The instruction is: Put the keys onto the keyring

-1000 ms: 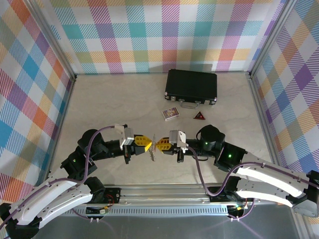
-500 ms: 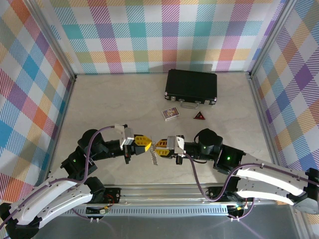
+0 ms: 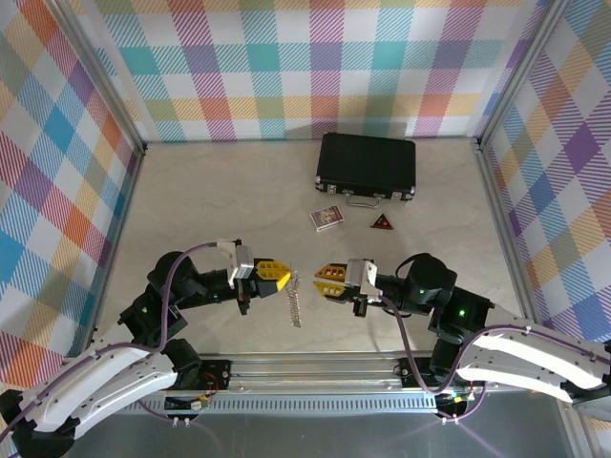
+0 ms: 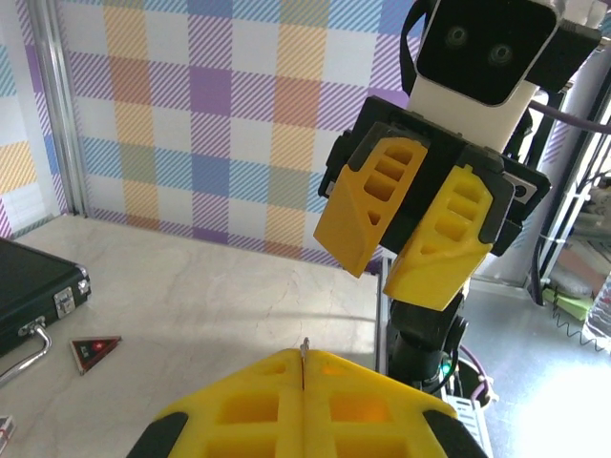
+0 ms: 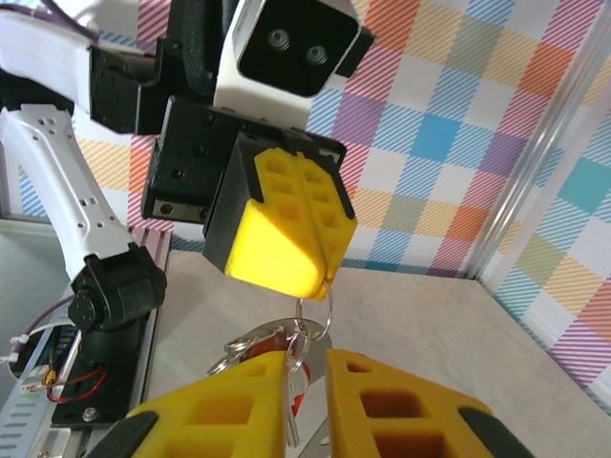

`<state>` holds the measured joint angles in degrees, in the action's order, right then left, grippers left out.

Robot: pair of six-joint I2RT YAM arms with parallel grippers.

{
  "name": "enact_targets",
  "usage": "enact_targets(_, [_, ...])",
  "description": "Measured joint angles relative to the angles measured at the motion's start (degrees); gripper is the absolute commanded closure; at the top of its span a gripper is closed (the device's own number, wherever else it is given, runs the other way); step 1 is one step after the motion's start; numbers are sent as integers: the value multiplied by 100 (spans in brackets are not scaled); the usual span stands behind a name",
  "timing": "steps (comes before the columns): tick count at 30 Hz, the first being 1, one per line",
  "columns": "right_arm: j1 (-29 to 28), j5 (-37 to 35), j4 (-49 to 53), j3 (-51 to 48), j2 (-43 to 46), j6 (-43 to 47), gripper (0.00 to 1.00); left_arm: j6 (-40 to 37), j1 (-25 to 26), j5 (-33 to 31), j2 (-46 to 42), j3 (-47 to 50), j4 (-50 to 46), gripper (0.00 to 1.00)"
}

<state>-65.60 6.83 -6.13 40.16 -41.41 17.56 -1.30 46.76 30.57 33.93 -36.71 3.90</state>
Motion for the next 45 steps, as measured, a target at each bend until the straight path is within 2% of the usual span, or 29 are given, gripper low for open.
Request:
enact_targets(4, [2, -17, 111, 142, -131, -81, 84, 299, 0, 35, -70, 251, 533, 100])
enact_targets(7, [17, -15, 138, 299, -313, -131, 80, 507, 0, 42, -98, 407, 909, 100])
enact_targets(16, [68, -17, 168, 391, -431, -216, 76, 820, 0, 201, -195, 444, 1453, 100])
enact_targets(21, [160, 144, 146, 391, -492, -313, 72, 887, 0, 295, -219, 446, 1552, 100])
enact_targets(28, [192, 422, 50, 391, -774, -481, 74, 946, 0, 343, -219, 466, 1582, 100])
enact_targets(45, [197, 671, -378, 391, -817, -782, 74, 986, 0, 455, -201, 557, 1580, 100])
